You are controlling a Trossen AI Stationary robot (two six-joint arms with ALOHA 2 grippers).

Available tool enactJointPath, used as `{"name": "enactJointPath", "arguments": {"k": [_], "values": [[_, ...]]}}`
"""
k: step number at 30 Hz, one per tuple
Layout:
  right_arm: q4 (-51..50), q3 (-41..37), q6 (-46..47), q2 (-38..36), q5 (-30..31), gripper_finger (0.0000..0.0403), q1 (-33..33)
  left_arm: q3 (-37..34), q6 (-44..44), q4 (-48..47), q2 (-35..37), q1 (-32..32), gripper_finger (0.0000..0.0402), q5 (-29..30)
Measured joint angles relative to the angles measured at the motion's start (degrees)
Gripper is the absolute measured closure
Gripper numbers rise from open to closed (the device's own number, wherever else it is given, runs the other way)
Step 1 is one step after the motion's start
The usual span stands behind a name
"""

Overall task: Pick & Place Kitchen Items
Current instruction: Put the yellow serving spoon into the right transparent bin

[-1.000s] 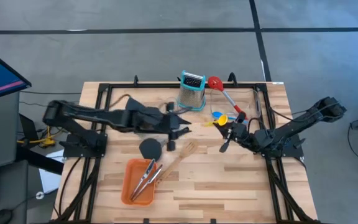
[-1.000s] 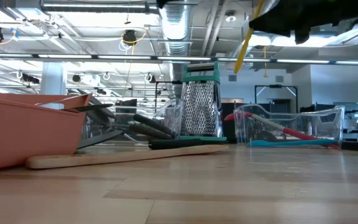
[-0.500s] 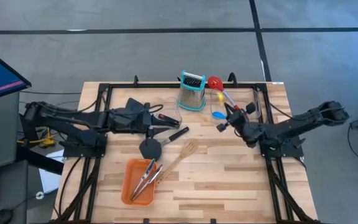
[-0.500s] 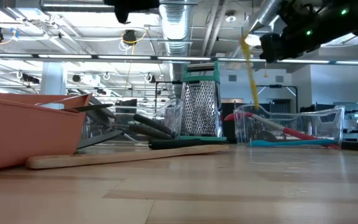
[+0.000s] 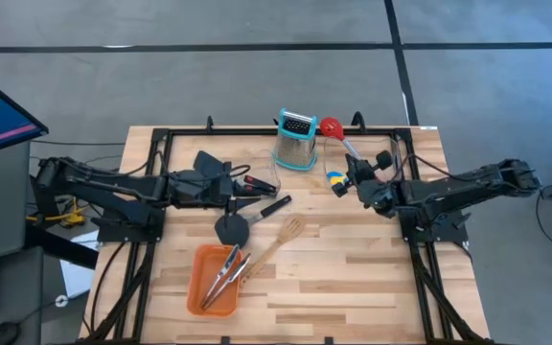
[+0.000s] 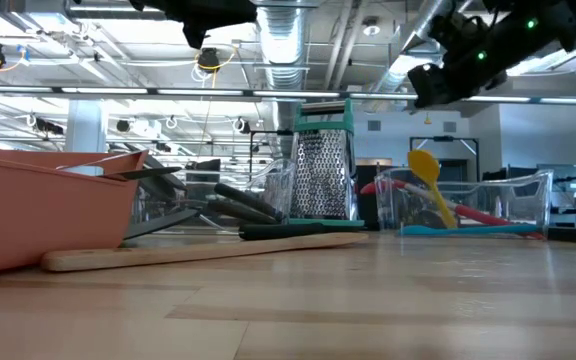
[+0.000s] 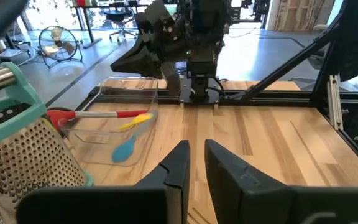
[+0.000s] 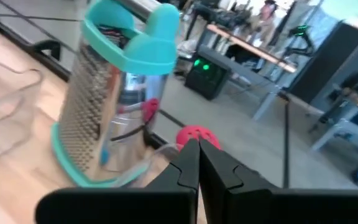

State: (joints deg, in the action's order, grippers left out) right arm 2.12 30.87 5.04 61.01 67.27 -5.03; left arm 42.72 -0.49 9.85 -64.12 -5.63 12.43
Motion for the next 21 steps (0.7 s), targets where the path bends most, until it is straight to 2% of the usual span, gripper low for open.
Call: {"name": "enactJointPath", "arguments": {"k": [11, 14, 16, 21], "values": [[-0.49, 5.86, -2.4, 0.0, -2.96, 0.0402, -4.26, 0.0, 0.0, 0.15, 0.02, 0.0, 0.0376, -0.22], [-2.67, 7.37, -2.29, 0.0, -7.73, 0.0402, -6.62, 0.0, -0.02, 0.13, 0.0, 0.0, 0.0376, -0.22], [-8.29, 9.19, 0.51, 0.0, -12.4, 0.0402, -8.08, 0.0, 0.0, 0.11, 0.02, 0.0, 0.0376, -0.2], [-31.1, 15.31, 18.89, 0.17, -27.45, 0.0403, -9.19, -0.02, 0.0, 0.07, 0.0, 0.0, 0.0379, -0.19]]}}
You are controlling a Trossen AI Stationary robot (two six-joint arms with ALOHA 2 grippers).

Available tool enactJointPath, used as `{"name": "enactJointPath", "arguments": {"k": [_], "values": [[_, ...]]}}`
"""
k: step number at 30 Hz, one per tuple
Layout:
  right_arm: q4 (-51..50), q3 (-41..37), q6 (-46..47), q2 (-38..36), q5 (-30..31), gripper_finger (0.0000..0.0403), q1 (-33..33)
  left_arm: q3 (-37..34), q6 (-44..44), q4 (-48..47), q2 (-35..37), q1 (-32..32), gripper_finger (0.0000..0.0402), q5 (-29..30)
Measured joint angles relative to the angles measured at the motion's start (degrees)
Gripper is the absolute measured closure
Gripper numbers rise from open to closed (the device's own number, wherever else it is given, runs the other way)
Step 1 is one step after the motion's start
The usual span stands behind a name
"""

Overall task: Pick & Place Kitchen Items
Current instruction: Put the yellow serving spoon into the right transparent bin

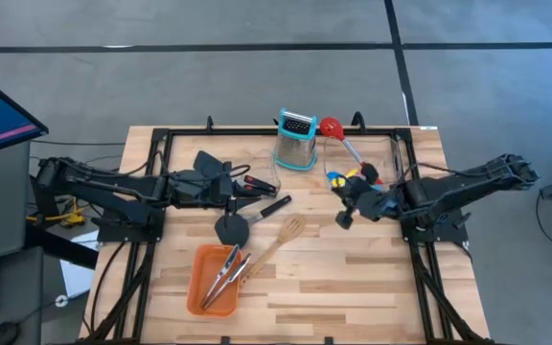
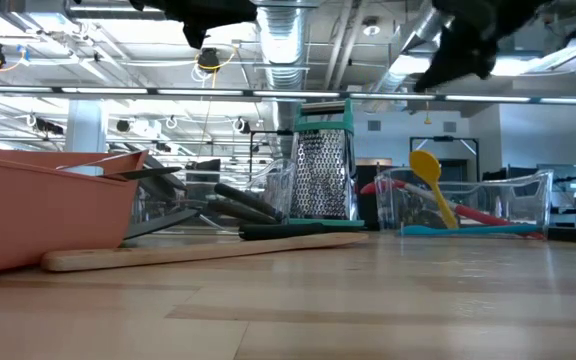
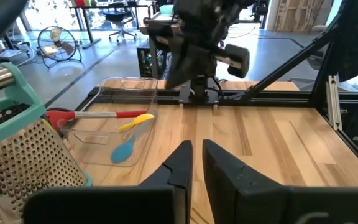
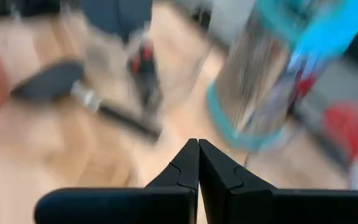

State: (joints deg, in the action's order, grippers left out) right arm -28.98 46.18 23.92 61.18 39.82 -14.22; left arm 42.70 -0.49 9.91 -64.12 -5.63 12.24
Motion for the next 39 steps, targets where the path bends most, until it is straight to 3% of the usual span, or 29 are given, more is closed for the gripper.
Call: {"name": "enactJointPath", "arguments": {"k": [3, 7, 13, 18, 25, 30, 35, 39], "values": [[-9.88, 0.56, 6.27, 0.02, -4.26, 0.0403, 0.04, 0.0, 0.0, 0.0, 0.0, 0.0, 0.038, 0.01], [-19.27, 0.56, 7.43, 0.05, -5.36, 0.0403, -0.65, -0.12, 0.02, 0.04, 0.0, 0.0, 0.0381, 0.01], [-21.15, 0.51, 7.52, 0.05, -5.08, 0.0403, -1.09, -1.85, 0.01, 0.11, 0.0, 0.02, 0.0384, 0.22], [-18.54, -1.92, 5.87, 0.03, -5.9, 0.0381, 0.0, -3.49, 0.0, 0.41, 0.0, 0.02, 0.0385, 0.22], [-12.21, -7.46, 5.72, 0.03, -6.52, 0.0288, 0.81, -3.56, 0.17, 0.6, 0.0, 0.02, 0.0385, 0.21], [-7.95, -10.74, 6.1, 0.03, -2.04, 0.0233, 0.76, -3.56, 0.22, 0.63, 0.0, 0.02, 0.0385, 0.19], [-2.2, -13.84, 5.79, 0.03, -1.57, 0.0218, 1.01, -3.56, 1.68, 0.85, 0.0, 0.02, 0.0385, 0.15], [2.2, -16.16, 5.49, 0.05, 2.47, 0.0225, 1.01, -3.56, 1.69, 0.96, 0.0, 0.02, 0.0385, 0.14]]}}
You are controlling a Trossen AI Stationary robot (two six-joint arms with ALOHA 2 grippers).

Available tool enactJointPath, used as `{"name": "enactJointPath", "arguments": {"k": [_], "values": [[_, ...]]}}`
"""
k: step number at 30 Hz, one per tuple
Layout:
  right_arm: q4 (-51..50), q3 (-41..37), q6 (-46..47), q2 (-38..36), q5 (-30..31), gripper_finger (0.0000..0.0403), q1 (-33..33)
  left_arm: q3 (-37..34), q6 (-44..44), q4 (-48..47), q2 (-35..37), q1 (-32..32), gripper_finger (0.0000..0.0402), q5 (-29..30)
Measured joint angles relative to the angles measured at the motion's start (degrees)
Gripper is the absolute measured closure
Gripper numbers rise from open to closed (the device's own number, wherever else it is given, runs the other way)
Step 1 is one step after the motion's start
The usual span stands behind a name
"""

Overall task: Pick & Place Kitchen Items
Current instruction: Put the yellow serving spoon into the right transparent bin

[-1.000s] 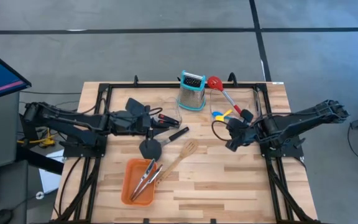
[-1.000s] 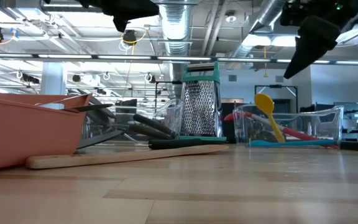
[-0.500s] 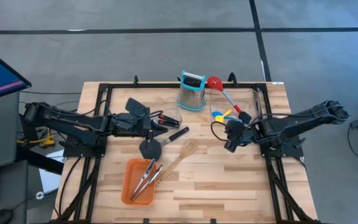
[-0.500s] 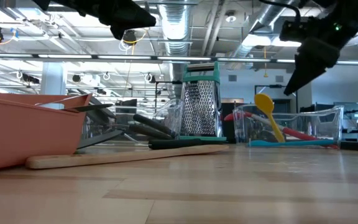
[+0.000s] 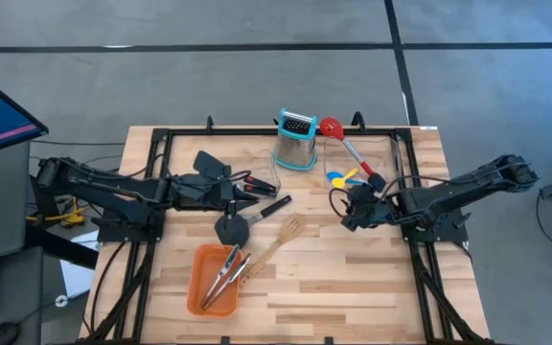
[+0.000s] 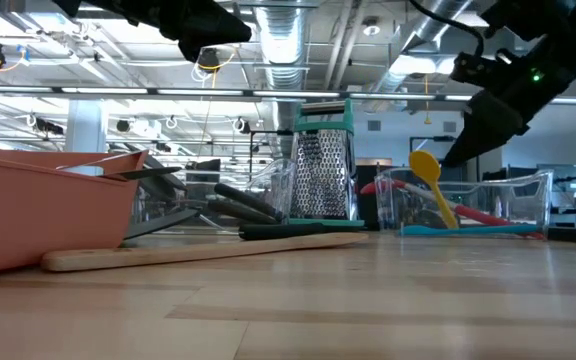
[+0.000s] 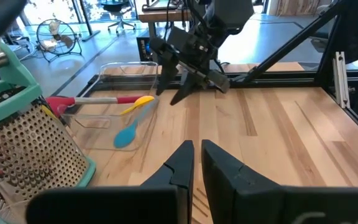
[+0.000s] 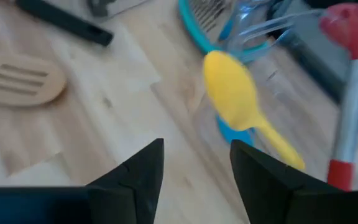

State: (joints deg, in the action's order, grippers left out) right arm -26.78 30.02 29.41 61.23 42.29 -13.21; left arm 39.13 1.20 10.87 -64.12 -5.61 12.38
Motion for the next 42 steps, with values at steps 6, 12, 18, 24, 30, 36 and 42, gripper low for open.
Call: {"name": "enactJointPath", "arguments": {"k": [6, 12, 18, 24, 30, 36, 42], "values": [[3.89, -0.39, -3.53, -0.02, 4.54, 0.0241, 1.14, 0.0, 0.01, 0.0, 0.0, 0.0, 0.0385, -0.15], [4.95, -0.39, -8.64, -0.02, 4.34, 0.0232, 4.06, 0.02, 0.01, 0.0, 0.0, 0.0, 0.0385, -0.17], [5.0, -0.39, -10.78, -0.02, 3.11, 0.0178, 4.76, 0.02, 0.03, 0.0, 0.0, 0.0, 0.0385, -0.15], [5.03, -0.39, -13.07, 0.4, -2.28, 0.0141, 4.72, 0.02, 0.03, 0.01, 0.0, 0.0, 0.0385, -0.13], [6.79, -0.37, -13.05, 4.65, 0.51, 0.0147, 5.67, 0.04, 0.03, 0.09, 0.0, 0.0, 0.0385, -0.11], [10.72, -0.37, -13.5, 10.41, 1.8, 0.0149, 7.96, 0.04, 0.01, 0.2, 0.0, -0.01, 0.0385, 0.09], [11.58, -0.37, -13.9, 11.31, 3.2, 0.0163, 8.37, 0.04, 0.03, 0.2, 0.0, 0.0, 0.0385, 0.07]]}}
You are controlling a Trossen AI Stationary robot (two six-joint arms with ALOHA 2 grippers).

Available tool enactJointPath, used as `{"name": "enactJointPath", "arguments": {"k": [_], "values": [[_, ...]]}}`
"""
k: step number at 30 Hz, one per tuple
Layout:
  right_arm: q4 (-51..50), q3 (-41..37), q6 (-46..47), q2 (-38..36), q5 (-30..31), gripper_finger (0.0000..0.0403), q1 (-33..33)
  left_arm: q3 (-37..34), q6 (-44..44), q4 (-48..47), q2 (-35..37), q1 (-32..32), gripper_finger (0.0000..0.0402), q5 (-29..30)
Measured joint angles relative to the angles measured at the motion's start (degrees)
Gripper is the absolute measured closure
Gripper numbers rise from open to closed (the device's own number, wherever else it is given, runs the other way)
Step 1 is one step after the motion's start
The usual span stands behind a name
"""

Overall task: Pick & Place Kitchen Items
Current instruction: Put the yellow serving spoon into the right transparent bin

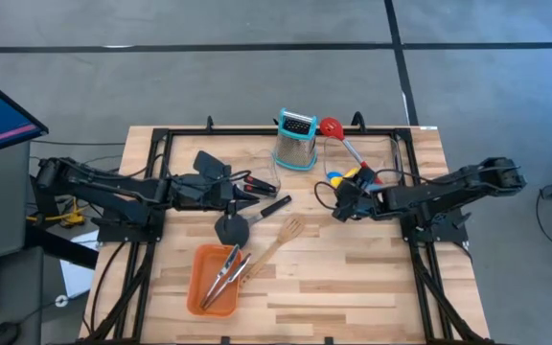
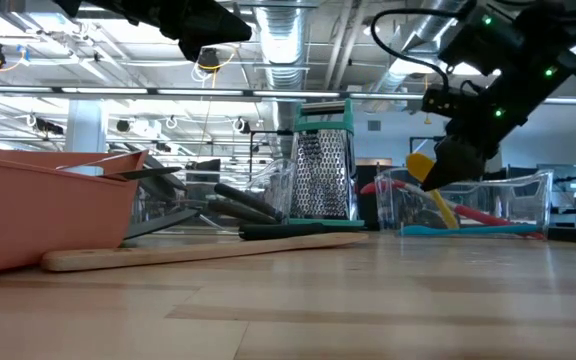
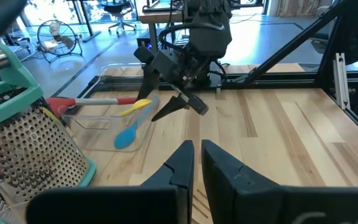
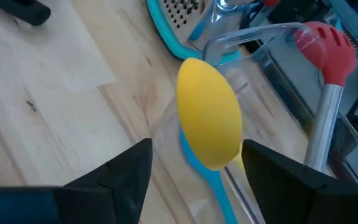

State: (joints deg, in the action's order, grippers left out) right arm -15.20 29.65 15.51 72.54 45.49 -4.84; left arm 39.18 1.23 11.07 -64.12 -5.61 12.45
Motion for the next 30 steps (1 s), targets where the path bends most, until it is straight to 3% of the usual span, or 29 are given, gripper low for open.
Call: {"name": "enactJointPath", "arguments": {"k": [14, 30], "values": [[-3.49, 3.96, -8.44, -8.37, 0.02, 0.0233, 0.77, 0.0, -0.02, -0.04, 0.0, 0.0, 0.0385, -0.07], [-0.68, 3.93, -12.13, -7.61, -0.4, 0.0262, 11.84, 0.02, -0.2, -0.09, 0.0, -0.09, 0.0385, -0.24]]}}
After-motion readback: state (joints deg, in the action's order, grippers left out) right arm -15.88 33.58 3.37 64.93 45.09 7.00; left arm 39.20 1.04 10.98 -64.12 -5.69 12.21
